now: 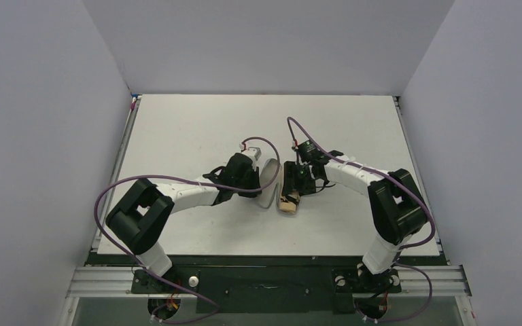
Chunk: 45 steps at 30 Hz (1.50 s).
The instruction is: Open the umbrella
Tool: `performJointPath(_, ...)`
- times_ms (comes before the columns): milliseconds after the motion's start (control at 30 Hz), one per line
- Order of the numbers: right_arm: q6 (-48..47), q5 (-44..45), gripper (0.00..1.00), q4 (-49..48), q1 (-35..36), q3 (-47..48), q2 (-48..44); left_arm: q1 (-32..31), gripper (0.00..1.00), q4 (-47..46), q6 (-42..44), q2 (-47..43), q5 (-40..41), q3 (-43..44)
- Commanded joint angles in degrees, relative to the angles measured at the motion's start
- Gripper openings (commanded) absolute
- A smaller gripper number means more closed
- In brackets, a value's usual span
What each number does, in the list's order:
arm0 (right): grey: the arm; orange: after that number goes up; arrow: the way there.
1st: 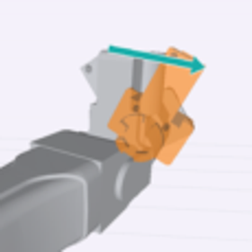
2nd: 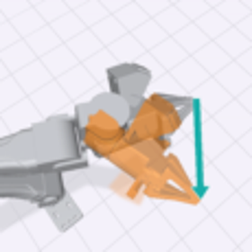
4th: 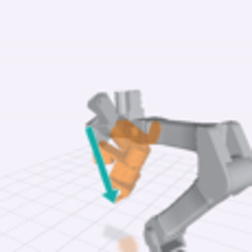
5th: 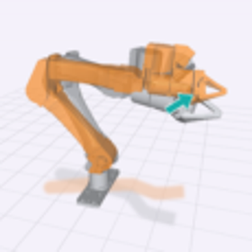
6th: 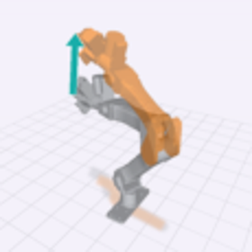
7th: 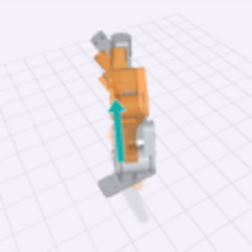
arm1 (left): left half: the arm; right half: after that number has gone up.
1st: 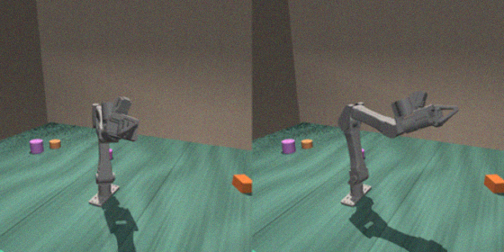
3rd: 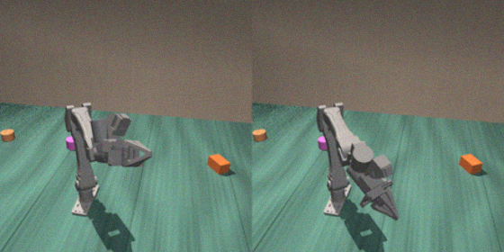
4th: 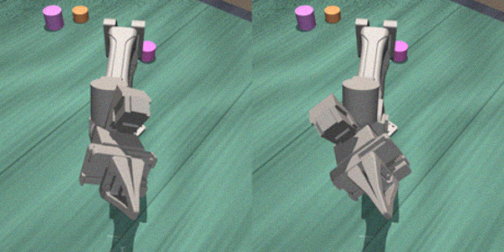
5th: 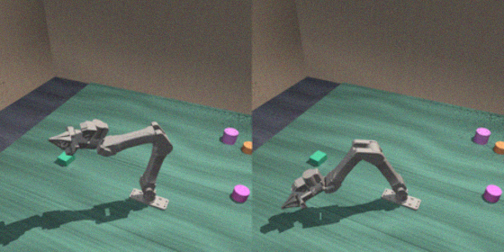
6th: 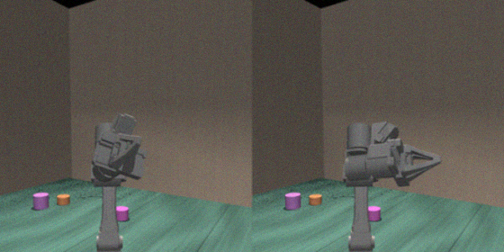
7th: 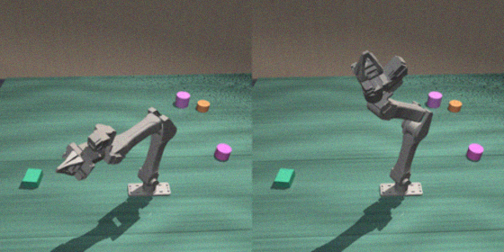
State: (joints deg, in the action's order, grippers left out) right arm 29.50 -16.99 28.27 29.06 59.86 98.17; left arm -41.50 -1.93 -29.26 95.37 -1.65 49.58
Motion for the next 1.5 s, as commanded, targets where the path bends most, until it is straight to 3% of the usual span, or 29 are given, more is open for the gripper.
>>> performJointPath(0, -3.8, -4.4, 0.0, -3.1, -1.3, 2.0, -2.2, 1.3, 0.0, 1.7, 1.6, -1.7, 3.2, 0.0)
performJointPath(367, -1.7, -17.7, 0.0, -10.8, -6.6, 4.4, -10.2, 4.7, 0.03, 8.2, 4.9, -1.8, 7.6, 0.5)
performJointPath(600, -0.2, -19.2, 0.0, -10.0, -11.6, 7.1, -13.1, 10.0, 0.13, 16.7, 10.9, 0.6, 11.0, 2.8)
performJointPath(967, -6.7, -18.9, 0.0, -2.4, -16.6, 6.9, -13.9, 26.0, 0.17, 32.1, 24.2, 10.4, 13.3, 15.3)
performJointPath(1267, -8.6, -19.7, 0.0, 0.2, -16.8, 6.2, -14.9, 44.4, 0.19, 33.3, 37.4, 8.1, 14.3, 10.6)
performJointPath(1467, -10.0, -20.3, 0.0, 0.8, -16.6, 6.8, -15.1, 50.4, 0.25, 31.8, 43.4, 4.1, 12.0, 8.0)
